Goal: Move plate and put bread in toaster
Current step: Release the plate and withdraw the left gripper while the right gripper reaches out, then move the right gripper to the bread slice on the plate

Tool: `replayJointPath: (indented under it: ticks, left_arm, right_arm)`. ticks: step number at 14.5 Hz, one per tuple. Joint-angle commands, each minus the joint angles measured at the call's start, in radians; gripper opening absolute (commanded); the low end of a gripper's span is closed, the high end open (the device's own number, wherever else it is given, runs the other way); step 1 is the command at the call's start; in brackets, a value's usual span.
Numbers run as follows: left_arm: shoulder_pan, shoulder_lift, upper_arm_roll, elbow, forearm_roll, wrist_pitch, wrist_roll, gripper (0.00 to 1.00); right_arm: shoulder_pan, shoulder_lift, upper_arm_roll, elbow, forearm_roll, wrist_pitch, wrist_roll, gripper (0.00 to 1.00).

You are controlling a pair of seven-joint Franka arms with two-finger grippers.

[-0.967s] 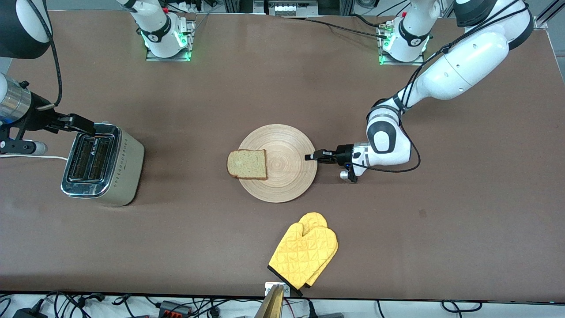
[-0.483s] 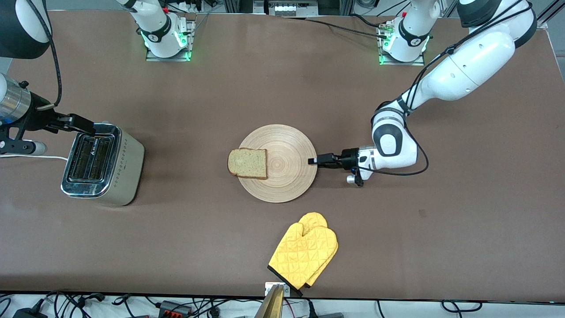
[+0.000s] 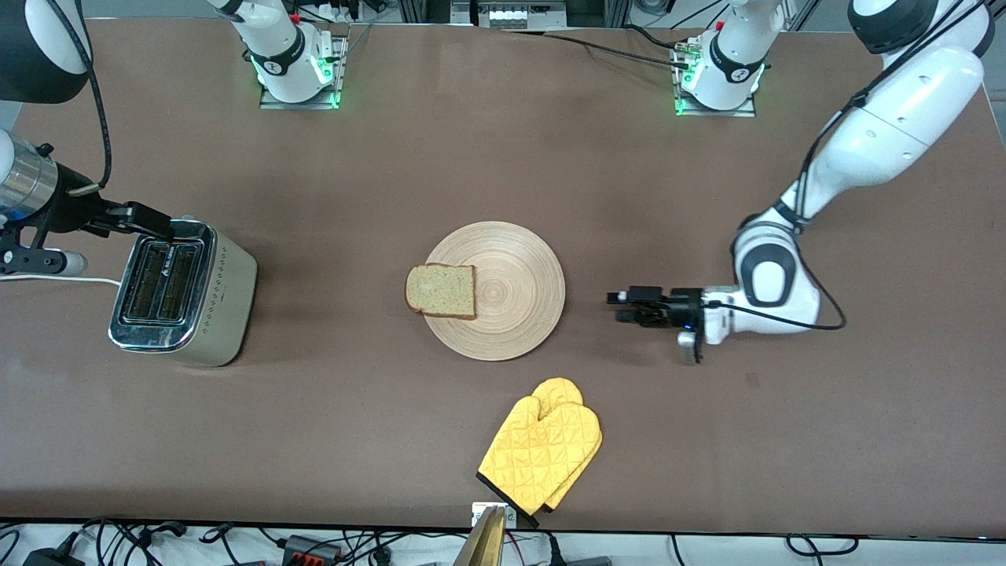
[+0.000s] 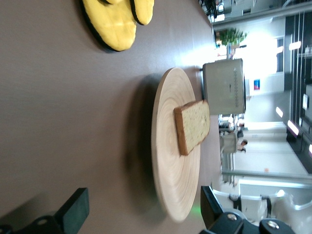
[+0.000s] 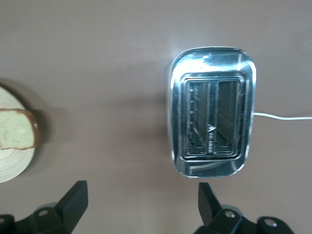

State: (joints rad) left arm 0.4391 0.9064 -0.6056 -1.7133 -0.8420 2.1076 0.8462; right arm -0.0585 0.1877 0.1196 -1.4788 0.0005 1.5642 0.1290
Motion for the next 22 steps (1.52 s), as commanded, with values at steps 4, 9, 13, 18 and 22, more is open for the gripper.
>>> replayJointPath:
  ticks: [4, 9, 13, 18, 22]
  left_arm:
    - [-0.01, -0.015, 0.144, 0.3, 0.34, -0.425, -0.088, 1.0]
    - [-0.011, -0.047, 0.144, 0.507, 0.63, -0.722, -0.33, 1.0]
    - [-0.08, -0.151, 0.138, 0.552, 0.86, -0.821, -0.508, 1.0]
    - [-0.18, -0.309, 0.136, 0.549, 1.079, -0.821, -0.721, 1.0]
    - [-0.198, -0.412, 0.135, 0.557, 1.137, -0.807, -0.86, 1.0]
  right_arm:
    - [-0.006, 0.021, 0.003, -0.014, 0.136, -0.026, 0.001, 1.0]
    - [-0.033, 0.142, -0.002, -0.023, 0.37, -0.013, 0.017, 1.0]
    - [-0.072, 0.202, -0.003, -0.04, 0.552, 0.017, -0.014, 1.0]
    - [0.084, 0.076, 0.003, -0.38, 0.536, 0.453, -0.016, 1.0]
    - [0.159, 0.032, 0.005, -0.529, 0.538, 0.627, -0.029, 1.0]
